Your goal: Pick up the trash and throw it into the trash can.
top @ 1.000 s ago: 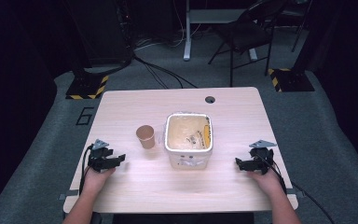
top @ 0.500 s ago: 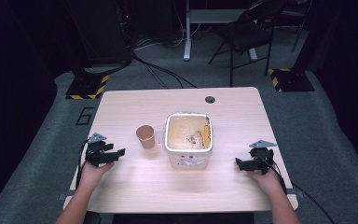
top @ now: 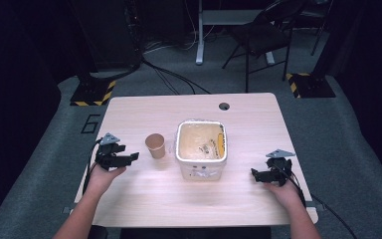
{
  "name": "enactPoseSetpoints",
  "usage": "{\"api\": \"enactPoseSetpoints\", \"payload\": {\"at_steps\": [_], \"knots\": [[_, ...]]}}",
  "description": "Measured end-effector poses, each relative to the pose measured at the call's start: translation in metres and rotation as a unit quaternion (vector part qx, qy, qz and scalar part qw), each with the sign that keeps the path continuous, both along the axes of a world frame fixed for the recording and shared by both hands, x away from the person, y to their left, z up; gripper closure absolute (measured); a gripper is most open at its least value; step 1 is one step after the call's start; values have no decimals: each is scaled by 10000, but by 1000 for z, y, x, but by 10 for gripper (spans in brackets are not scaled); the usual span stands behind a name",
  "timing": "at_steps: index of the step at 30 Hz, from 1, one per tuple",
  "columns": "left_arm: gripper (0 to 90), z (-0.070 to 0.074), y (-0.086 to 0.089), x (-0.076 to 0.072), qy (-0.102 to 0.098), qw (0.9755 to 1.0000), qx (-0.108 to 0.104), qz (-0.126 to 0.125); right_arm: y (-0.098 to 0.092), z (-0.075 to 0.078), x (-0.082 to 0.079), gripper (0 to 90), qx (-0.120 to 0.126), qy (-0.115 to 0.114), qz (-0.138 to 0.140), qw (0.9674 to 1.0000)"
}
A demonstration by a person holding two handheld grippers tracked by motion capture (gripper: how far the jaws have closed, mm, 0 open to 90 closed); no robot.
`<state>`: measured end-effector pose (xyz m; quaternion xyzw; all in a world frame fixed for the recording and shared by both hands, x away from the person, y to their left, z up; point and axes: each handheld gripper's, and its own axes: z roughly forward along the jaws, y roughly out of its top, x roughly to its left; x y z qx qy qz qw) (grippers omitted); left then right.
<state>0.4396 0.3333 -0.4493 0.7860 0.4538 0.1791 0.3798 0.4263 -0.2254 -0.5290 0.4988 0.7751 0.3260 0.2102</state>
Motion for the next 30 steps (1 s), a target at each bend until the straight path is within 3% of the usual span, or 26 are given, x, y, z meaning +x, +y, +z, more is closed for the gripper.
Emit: {"api": "enactPoseSetpoints", "payload": {"at_steps": [15, 30], "knots": [[185, 13, -20, 11, -58, 9999, -129, -41, 0, 0, 0, 0, 0, 0, 0, 10000], [159, 14, -39, 26, 47, 9998, -181, -81, 0, 0, 0, 0, 0, 0, 1, 10000]]}}
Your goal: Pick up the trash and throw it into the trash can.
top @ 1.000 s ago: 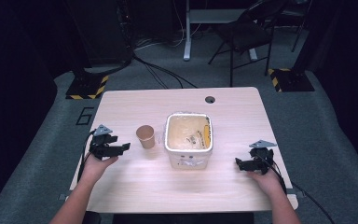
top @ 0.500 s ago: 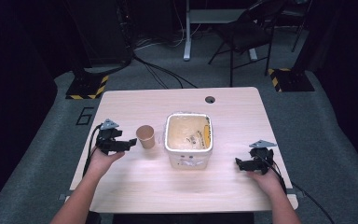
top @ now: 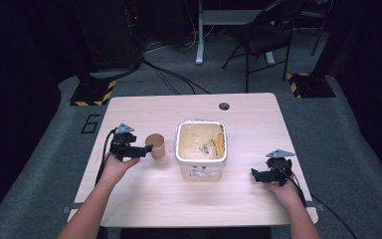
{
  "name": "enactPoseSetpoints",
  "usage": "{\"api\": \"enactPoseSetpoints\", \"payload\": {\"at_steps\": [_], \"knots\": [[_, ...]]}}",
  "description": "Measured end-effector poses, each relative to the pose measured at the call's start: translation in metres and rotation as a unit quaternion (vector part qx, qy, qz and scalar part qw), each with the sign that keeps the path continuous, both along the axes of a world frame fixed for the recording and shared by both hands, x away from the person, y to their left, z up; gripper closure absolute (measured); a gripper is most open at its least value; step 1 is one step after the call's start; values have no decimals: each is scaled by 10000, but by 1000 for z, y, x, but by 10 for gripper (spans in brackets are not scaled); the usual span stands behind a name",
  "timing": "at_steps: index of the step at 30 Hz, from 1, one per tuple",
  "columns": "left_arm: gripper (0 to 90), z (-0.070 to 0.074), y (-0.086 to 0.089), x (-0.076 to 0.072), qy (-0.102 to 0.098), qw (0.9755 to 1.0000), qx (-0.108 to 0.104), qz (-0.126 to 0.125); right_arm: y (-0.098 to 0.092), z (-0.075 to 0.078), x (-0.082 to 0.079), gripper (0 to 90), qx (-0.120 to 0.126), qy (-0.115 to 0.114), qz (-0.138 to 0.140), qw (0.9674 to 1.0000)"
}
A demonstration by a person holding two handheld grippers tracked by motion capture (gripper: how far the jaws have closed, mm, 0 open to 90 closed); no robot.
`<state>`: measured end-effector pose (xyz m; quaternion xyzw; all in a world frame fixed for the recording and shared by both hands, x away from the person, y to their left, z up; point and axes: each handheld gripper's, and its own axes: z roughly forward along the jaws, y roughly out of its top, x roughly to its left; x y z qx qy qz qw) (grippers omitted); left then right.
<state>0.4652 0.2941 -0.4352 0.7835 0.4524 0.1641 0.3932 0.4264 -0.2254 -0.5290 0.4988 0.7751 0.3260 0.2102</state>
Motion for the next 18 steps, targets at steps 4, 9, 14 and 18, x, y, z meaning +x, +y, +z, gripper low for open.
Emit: {"api": "enactPoseSetpoints", "payload": {"at_steps": [4, 9, 14, 18], "knots": [[158, -1, -4, 4, 5, 10000, -37, 31, 0, 0, 0, 0, -1, 0, 1, 10000], [157, -3, -8, 7, 0, 10000, -24, 37, 0, 0, 0, 0, -1, 0, 1, 10000], [157, -5, -12, 10, -27, 10000, -22, 57, 0, 0, 0, 0, 0, 0, 0, 10000], [156, -6, -15, 12, -19, 10000, -38, 50, 0, 0, 0, 0, -1, 0, 0, 10000]]}}
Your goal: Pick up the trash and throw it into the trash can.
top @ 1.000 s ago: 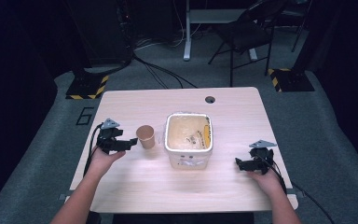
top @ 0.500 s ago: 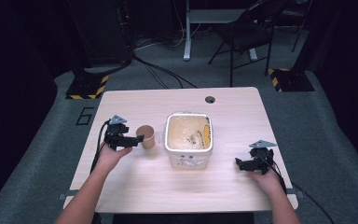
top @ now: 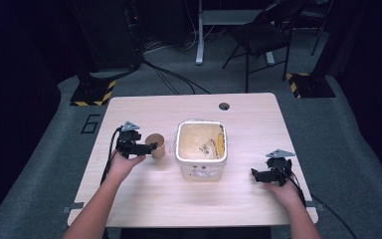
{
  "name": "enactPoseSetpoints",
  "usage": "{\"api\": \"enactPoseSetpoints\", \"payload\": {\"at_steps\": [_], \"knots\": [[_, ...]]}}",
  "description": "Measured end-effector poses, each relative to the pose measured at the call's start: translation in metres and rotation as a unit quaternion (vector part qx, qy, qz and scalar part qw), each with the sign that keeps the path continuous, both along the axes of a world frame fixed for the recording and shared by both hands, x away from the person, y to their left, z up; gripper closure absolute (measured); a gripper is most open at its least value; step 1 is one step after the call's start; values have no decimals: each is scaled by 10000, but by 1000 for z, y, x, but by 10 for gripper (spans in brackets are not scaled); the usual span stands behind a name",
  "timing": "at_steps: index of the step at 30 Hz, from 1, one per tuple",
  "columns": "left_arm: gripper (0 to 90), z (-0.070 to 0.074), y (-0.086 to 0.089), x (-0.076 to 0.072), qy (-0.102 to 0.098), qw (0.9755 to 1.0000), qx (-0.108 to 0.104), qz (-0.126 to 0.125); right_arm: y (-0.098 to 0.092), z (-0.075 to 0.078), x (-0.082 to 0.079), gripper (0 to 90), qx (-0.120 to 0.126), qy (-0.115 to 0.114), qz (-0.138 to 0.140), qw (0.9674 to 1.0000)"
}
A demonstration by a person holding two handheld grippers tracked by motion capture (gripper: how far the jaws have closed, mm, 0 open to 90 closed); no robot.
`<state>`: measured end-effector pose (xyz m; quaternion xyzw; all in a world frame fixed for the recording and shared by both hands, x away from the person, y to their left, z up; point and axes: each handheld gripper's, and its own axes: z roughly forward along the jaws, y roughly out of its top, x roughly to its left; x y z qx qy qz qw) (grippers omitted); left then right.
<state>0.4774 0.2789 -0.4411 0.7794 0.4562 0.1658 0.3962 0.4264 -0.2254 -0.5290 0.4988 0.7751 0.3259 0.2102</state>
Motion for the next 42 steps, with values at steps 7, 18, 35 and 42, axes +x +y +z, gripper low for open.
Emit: {"api": "enactPoseSetpoints", "payload": {"at_steps": [7, 18, 35, 42], "knots": [[153, -3, -6, 4, 69, 10000, 18, -29, 0, 0, 0, 0, 0, 0, 0, 10000], [152, -8, -14, 8, 119, 9998, 83, -116, 0, 0, 0, 0, 0, 0, 1, 10000], [156, -16, -19, 13, 168, 9995, 266, -72, 0, 0, 0, 0, 0, 0, 1, 10000], [164, -15, -19, 13, 155, 9992, 366, -85, 0, 0, 0, 0, 0, -1, 1, 10000]]}}
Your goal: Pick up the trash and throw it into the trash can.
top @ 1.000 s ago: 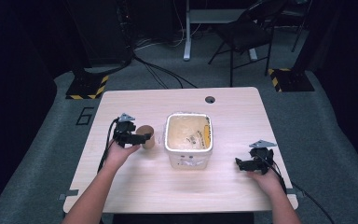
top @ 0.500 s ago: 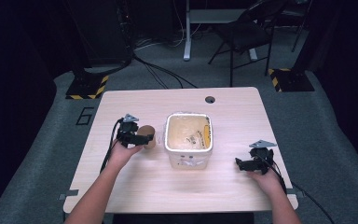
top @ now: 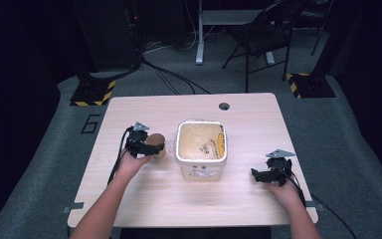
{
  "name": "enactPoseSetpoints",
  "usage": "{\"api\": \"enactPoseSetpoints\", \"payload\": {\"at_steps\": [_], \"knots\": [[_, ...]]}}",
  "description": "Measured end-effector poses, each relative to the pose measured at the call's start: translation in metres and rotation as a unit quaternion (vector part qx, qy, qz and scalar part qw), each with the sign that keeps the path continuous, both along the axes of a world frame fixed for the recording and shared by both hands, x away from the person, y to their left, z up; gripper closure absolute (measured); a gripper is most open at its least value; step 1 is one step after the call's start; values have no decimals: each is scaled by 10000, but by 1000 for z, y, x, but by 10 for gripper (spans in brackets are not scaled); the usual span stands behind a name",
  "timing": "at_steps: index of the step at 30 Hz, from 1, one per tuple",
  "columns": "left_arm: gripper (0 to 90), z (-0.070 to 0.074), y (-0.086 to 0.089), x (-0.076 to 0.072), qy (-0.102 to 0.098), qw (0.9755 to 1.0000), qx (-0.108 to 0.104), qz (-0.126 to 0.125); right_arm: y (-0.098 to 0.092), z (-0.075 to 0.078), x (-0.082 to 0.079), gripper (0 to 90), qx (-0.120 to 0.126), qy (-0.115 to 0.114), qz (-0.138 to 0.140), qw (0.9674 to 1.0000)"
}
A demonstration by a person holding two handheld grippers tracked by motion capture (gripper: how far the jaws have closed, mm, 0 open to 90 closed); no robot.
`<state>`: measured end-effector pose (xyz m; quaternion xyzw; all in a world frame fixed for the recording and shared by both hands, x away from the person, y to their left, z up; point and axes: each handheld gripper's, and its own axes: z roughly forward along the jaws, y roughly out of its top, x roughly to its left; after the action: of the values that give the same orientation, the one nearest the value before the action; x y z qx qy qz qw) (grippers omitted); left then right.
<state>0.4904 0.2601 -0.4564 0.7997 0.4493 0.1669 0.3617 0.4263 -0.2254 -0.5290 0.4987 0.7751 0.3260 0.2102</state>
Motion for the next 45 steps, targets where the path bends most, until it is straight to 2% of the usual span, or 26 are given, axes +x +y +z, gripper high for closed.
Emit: {"api": "enactPoseSetpoints", "payload": {"at_steps": [5, 10, 14, 22, 33, 36, 45], "knots": [[165, 4, 4, -1, -16, 10000, -28, 32, 0, 0, 0, 0, 0, 1, 0, 10000], [166, 12, 7, -4, -132, 9998, -109, 58, 0, 0, 0, 0, -1, 1, 0, 10000], [166, 18, 8, -6, -138, 9999, -46, 14, 0, 0, 0, 0, 1, 1, 0, 10000], [170, 31, 7, -11, -306, 9995, -99, -46, 0, 0, 0, 0, -1, 0, 1, 10000], [171, 49, 7, -17, -335, 9992, -107, -187, 0, 0, 0, 0, 0, 1, 0, 10000], [171, 53, 8, -19, -341, 9990, -221, -179, 0, 0, 0, 0, 0, 1, -1, 10000], [171, 65, 9, -24, -379, 9985, -289, -282, 0, 0, 0, 0, 0, 1, 0, 10000]]}}
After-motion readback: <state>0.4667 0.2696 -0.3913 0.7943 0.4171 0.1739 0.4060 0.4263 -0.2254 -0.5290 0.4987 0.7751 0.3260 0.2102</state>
